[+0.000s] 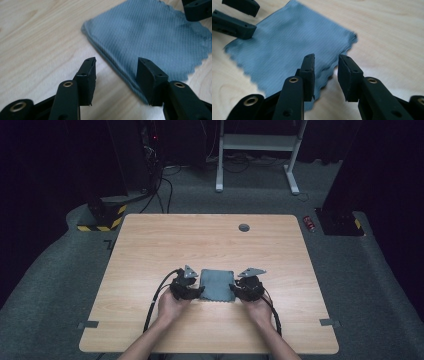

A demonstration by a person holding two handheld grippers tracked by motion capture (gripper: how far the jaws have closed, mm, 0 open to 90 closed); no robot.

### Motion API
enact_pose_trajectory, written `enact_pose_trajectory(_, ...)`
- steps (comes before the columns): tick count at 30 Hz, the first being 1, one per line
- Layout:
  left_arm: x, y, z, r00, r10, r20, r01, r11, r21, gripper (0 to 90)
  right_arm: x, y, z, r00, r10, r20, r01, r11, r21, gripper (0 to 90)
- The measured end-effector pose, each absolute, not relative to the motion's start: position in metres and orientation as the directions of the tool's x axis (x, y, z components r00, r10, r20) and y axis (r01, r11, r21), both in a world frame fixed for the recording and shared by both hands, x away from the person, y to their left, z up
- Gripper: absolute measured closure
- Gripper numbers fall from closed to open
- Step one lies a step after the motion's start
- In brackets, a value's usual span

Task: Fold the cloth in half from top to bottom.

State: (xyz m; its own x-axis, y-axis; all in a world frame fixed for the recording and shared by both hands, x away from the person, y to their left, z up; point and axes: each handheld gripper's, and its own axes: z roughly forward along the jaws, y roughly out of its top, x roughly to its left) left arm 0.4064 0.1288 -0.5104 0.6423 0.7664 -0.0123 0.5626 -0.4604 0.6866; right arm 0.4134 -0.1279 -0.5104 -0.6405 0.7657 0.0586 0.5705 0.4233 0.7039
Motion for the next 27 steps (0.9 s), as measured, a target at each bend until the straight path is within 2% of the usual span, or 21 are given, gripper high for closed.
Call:
enact_pose_trajectory(4, 0.4, 0.131, -0.51, 0.641, 0.767, -0.004, 0.555, -0.461, 0.692, 49.3, 0.407, -0.127, -0.515, -0.651, 0.759, 0.033, 0.559, 0.449, 0.697, 64.9)
enact_pose_trajectory(7, 0.396, 0.132, -0.513, 0.647, 0.761, 0.034, 0.54, -0.49, 0.684, 49.1, 0.404, -0.13, -0.517, -0.651, 0.759, 0.016, 0.552, 0.459, 0.696, 64.4)
enact_pose_trajectory(14, 0.391, 0.137, -0.512, 0.638, 0.77, 0.019, 0.536, -0.461, 0.707, 46.3, 0.403, -0.135, -0.516, -0.646, 0.764, 0.012, 0.554, 0.458, 0.695, 62.8)
enact_pose_trajectory(27, 0.379, 0.156, -0.504, 0.628, 0.777, -0.048, 0.536, -0.387, 0.75, 42.4, 0.396, -0.152, -0.501, -0.614, 0.788, 0.047, 0.55, 0.384, 0.741, 61.9)
